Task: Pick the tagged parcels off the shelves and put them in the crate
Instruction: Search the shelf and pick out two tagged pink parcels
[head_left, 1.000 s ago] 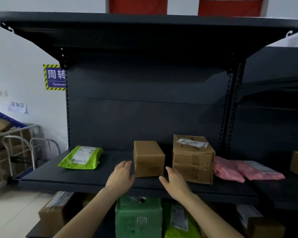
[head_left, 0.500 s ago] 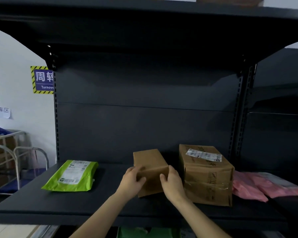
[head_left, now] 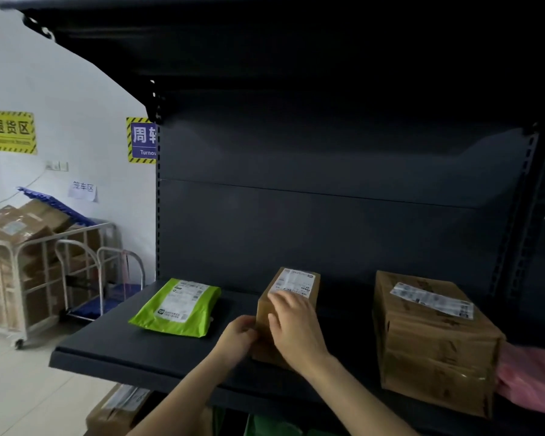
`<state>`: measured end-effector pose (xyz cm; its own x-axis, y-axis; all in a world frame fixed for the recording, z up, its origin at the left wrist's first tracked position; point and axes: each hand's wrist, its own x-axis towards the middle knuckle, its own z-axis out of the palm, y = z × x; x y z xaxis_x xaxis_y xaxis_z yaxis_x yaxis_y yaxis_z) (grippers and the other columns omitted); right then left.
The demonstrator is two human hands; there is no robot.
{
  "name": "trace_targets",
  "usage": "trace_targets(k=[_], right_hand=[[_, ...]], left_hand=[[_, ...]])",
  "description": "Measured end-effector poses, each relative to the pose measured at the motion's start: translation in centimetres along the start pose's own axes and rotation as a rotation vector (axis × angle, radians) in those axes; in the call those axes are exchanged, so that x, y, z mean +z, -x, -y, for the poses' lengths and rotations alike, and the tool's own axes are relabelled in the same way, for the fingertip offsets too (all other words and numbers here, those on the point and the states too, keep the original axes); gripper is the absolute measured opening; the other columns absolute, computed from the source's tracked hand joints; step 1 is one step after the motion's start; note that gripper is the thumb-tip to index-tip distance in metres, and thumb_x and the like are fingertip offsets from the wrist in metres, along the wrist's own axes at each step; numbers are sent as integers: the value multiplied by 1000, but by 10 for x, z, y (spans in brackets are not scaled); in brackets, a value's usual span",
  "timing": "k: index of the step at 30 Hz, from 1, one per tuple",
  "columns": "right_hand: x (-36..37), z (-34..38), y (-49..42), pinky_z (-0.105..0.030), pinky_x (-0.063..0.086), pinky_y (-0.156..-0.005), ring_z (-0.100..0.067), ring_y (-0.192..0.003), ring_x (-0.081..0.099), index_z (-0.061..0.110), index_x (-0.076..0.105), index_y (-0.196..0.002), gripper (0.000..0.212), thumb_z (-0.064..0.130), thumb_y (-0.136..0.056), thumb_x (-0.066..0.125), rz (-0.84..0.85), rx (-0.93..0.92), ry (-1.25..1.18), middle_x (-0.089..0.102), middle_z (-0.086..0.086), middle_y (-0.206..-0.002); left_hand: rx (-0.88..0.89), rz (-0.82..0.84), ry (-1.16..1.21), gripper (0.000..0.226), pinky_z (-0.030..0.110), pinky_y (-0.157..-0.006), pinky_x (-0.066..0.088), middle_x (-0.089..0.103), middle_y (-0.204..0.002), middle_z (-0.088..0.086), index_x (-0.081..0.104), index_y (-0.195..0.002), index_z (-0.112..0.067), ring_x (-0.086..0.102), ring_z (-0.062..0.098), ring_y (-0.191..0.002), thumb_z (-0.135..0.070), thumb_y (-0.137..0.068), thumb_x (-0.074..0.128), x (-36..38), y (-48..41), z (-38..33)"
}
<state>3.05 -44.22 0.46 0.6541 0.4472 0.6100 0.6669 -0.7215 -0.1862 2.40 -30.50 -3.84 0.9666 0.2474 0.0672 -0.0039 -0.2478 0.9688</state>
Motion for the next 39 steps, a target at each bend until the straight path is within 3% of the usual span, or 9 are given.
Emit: trace_targets(k=[3, 7, 10, 14, 19, 22, 26, 32, 39], right_hand=[[-6, -16, 7, -29, 34, -107, -16, -130, 37, 15, 41, -138, 45, 33, -96, 43, -191, 272, -137, 42, -2, -142], [-7, -33, 11, -34, 41, -101, -22, -123, 47, 15, 44, -137, 52, 47, -96, 36, 14, 673, -491, 47, -8, -136], [-6, -36, 15, -36, 43, -102, -18, -117, 52, 20, 47, -135, 46, 44, -96, 39, 34, 619, -683, 52, -5, -132], [-4, -38, 20, -27, 32, -105, -14, -132, 37, 18, 31, -145, 51, 32, -97, 44, 36, 493, -691, 38, -1, -145], [8, -35, 28, -16, 27, -101, -1, -125, 32, 19, 32, -144, 55, 13, -93, 53, 17, 423, -700, 38, 2, -146], [20, -32, 33, -12, 27, -98, 4, -120, 30, 19, 30, -144, 60, 9, -90, 56, 33, 416, -668, 37, 4, -146], [34, -24, 36, -14, 31, -100, -2, -126, 35, 19, 30, -144, 62, 6, -89, 57, 79, 413, -653, 38, 3, -144], [44, -20, 41, -26, 37, -108, -10, -129, 41, 18, 31, -143, 60, 6, -90, 56, 129, 429, -650, 42, 0, -142], [41, -26, 47, -20, 30, -105, -12, -133, 35, 16, 25, -146, 62, 15, -92, 55, 158, 463, -595, 35, -2, -147]], left_hand=[[-9, -71, 142, 24, 30, -79, 47, 65, -95, 8, 65, -100, -7, 60, 22, -94, -11, -97, 42, -2, -1, -16], [-43, -34, 247, 37, 25, -69, 49, 70, -90, 2, 67, -96, -14, 65, 15, -85, -42, -97, 43, 8, -2, -29], [-26, -33, 252, 31, 32, -88, 52, 70, -104, 4, 63, -112, -15, 65, 18, -98, -37, -95, 49, 10, -3, -25], [59, -14, 287, 33, 43, -105, 43, 64, -115, 5, 53, -128, -13, 58, 23, -112, -14, -95, 50, -3, 0, -23], [218, 21, 162, 47, 22, -83, 52, 58, -118, 0, 44, -126, -14, 53, 18, -115, 11, -87, 51, -10, 7, -11], [276, -27, 56, 54, 23, -86, 49, 54, -114, -2, 40, -126, -9, 50, 19, -117, 22, -82, 48, -11, 8, 0], [266, -60, -71, 58, 33, -96, 47, 52, -118, 3, 36, -133, -3, 49, 19, -119, 20, -81, 48, -16, 4, 12], [170, -28, -116, 63, 20, -90, 44, 53, -113, -6, 32, -138, -7, 51, 17, -120, 17, -82, 49, -18, 5, 25], [146, -98, -277, 73, 32, -104, 40, 45, -140, 7, 23, -147, -7, 44, 22, -130, -6, -85, 63, -17, 16, 15]])
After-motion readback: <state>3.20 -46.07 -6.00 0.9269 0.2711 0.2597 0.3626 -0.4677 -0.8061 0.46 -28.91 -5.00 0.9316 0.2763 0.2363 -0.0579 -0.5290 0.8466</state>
